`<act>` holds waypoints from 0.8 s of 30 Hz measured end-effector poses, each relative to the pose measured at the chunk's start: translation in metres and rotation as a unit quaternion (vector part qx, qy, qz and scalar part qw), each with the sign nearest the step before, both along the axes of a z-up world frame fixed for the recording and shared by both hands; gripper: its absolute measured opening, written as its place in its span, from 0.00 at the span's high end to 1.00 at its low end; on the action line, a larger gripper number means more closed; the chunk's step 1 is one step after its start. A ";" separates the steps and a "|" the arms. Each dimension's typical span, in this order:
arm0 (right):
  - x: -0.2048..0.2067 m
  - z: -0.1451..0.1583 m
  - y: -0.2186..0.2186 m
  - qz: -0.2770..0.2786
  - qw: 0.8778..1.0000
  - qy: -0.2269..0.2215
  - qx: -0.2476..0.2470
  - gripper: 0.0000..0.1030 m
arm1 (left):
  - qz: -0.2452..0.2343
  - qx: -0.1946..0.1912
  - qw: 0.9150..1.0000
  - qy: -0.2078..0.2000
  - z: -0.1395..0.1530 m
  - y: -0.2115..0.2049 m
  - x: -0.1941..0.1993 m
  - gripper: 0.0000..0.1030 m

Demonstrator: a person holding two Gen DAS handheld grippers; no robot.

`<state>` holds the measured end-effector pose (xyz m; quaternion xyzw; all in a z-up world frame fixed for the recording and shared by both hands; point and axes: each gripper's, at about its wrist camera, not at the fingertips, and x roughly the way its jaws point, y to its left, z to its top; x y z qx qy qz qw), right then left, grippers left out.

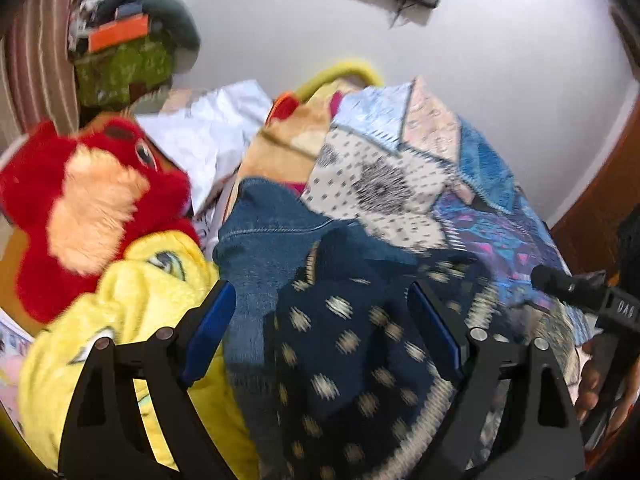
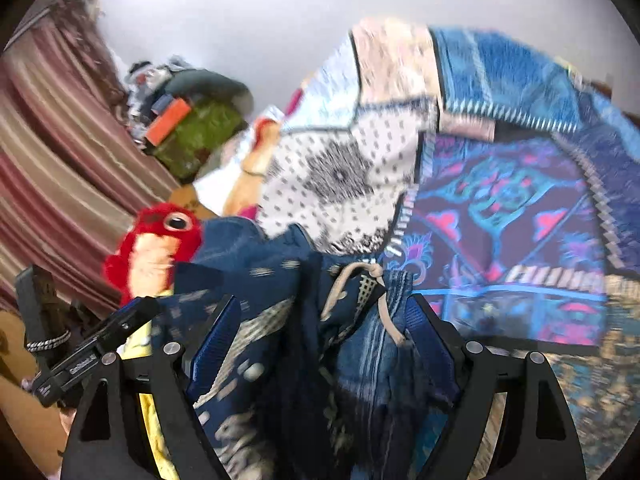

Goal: Fold large clothes

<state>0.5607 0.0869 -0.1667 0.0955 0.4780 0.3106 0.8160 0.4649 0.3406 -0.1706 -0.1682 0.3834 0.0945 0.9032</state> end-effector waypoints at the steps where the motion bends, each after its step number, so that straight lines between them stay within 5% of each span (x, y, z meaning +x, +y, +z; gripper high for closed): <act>1: -0.012 0.017 -0.006 0.004 1.000 -0.018 0.001 0.20 | -0.008 0.007 1.000 -0.009 0.013 -0.007 -0.011 0.14; 6: -0.086 0.095 -0.034 0.015 0.994 -0.109 0.020 0.20 | -0.044 0.046 0.996 -0.070 0.083 -0.046 -0.076 0.14; 14: -0.241 0.207 -0.080 0.026 0.963 -0.262 0.056 0.20 | -0.057 0.143 0.971 -0.184 0.183 -0.125 -0.209 0.14; 18: -0.310 0.234 -0.103 0.013 0.946 -0.315 0.072 0.20 | -0.044 0.182 0.953 -0.239 0.207 -0.164 -0.278 0.14; 24: -0.386 0.245 -0.129 -0.009 0.931 -0.353 0.091 0.20 | -0.032 0.192 0.939 -0.284 0.216 -0.203 -0.347 0.14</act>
